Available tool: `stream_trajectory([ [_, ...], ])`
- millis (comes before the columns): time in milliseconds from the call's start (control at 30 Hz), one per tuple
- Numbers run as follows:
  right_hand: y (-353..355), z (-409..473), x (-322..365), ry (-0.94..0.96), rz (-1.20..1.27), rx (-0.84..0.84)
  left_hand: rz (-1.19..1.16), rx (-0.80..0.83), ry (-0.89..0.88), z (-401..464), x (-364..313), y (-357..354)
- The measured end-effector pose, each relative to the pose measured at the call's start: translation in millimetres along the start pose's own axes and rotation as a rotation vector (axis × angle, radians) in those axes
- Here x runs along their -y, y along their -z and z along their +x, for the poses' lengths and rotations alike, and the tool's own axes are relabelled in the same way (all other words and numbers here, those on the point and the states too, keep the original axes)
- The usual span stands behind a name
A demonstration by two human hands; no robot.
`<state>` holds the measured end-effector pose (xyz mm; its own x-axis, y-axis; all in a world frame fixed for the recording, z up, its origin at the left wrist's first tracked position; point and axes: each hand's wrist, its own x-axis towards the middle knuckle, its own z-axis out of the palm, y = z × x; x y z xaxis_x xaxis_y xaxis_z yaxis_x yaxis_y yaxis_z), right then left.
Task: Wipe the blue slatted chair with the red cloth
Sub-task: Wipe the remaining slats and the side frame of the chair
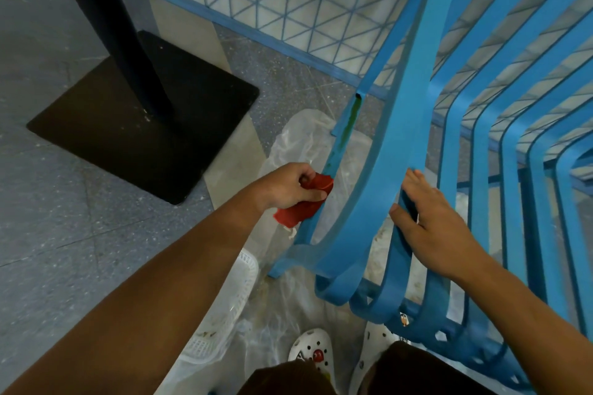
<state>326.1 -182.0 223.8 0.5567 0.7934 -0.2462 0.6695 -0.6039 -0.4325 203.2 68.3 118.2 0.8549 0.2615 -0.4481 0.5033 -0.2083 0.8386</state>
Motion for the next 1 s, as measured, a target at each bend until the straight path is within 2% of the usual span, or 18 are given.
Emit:
stream_trajectory([
  [167, -2.2, -1.3, 2.5, -0.006, -0.009, -0.003, 0.014, 0.091, -0.011, -13.0, 14.6, -0.8],
  [600, -9.0, 9.6, 5.1, 0.052, -0.168, 0.003, 0.029, -0.034, -0.011, 11.7, -10.9, 3.3],
  [733, -2.5, 19.8, 9.2, 0.097, -0.225, 0.004, -0.04, -0.058, 0.009, 22.2, -16.5, 3.0],
  [1000, 4.3, 28.3, 2.6, 0.145, -0.227, 0.039, 0.031, 0.092, 0.047, 3.6, -3.3, 6.9],
])
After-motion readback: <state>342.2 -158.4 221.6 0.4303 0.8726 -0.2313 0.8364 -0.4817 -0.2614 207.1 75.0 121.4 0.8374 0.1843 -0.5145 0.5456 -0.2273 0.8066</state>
